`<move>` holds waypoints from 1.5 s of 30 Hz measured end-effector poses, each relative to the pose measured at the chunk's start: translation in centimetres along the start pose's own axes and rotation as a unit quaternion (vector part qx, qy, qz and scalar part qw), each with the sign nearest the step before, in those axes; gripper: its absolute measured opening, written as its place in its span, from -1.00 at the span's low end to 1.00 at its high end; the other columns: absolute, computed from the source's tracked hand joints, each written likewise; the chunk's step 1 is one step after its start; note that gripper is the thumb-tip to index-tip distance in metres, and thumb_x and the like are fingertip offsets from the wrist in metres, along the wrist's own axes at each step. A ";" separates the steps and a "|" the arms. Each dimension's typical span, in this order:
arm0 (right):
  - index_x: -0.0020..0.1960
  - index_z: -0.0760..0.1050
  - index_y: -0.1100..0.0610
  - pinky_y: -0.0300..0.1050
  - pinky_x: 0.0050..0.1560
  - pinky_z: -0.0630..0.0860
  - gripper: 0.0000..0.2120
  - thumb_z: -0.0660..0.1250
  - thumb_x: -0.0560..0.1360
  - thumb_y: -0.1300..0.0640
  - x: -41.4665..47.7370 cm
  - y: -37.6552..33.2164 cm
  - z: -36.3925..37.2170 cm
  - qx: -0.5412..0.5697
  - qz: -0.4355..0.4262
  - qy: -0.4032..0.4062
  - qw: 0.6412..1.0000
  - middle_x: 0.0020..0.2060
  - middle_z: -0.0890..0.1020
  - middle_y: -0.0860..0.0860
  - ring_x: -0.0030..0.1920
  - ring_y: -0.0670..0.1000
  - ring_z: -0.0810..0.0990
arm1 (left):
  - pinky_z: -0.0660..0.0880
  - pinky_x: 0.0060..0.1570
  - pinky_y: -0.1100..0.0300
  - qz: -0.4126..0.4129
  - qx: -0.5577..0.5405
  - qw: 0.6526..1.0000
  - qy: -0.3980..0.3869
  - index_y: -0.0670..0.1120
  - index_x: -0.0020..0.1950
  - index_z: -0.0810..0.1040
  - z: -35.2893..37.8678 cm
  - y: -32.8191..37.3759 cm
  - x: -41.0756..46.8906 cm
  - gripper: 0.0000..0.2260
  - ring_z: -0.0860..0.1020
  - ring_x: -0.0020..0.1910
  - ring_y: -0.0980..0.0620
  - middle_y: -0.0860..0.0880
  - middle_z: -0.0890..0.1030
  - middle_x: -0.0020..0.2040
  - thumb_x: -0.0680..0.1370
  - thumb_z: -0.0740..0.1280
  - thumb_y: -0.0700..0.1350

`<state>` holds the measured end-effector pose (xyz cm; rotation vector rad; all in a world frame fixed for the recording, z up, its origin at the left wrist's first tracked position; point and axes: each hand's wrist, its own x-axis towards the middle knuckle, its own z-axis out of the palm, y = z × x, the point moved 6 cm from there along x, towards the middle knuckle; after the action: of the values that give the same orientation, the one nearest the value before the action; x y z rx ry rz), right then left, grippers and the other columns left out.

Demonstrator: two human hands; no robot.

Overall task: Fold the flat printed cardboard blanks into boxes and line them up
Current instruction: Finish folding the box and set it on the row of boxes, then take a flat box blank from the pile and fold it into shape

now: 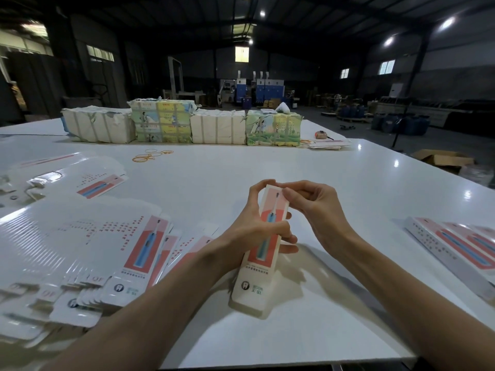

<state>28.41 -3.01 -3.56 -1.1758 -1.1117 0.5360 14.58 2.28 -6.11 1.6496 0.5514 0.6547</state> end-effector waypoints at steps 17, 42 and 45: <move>0.39 0.58 -0.07 -0.26 0.04 0.56 -0.62 0.30 0.65 -0.20 -2.4 -0.1 3.5 -0.241 -0.079 -0.078 0.964 0.10 0.51 -0.15 0.11 -0.15 0.60 | 0.66 -0.02 -0.15 0.043 -0.337 0.935 0.099 0.08 0.56 0.26 -1.9 -0.3 0.4 -0.40 0.66 0.09 -0.21 -0.26 0.50 0.28 0.57 0.33 -0.24; 0.45 0.39 -0.06 -0.02 0.27 0.52 -0.63 0.20 0.69 -0.15 -10.0 -2.5 -20.7 -0.739 0.065 0.086 0.665 0.29 0.57 -0.04 0.20 -0.01 0.59 | 0.43 -0.26 0.30 0.070 0.113 0.991 -0.031 0.12 0.02 0.76 -0.2 -2.0 0.9 -0.66 0.53 -0.29 0.06 -0.03 0.68 -0.21 0.68 0.29 -0.27; 0.44 0.40 -0.08 -0.03 0.27 0.52 -0.62 0.22 0.68 -0.18 -10.6 -3.0 -21.5 -0.737 0.081 0.085 0.666 0.29 0.57 -0.06 0.19 -0.03 0.59 | 0.45 -0.24 0.30 0.071 0.125 0.989 -0.034 0.10 0.04 0.76 -0.2 -1.8 0.7 -0.68 0.54 -0.28 0.08 -0.01 0.67 -0.21 0.68 0.29 -0.26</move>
<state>42.66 -22.46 -4.58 -2.6658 -1.2073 -0.5835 14.96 3.17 -7.82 1.9540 0.4837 0.6499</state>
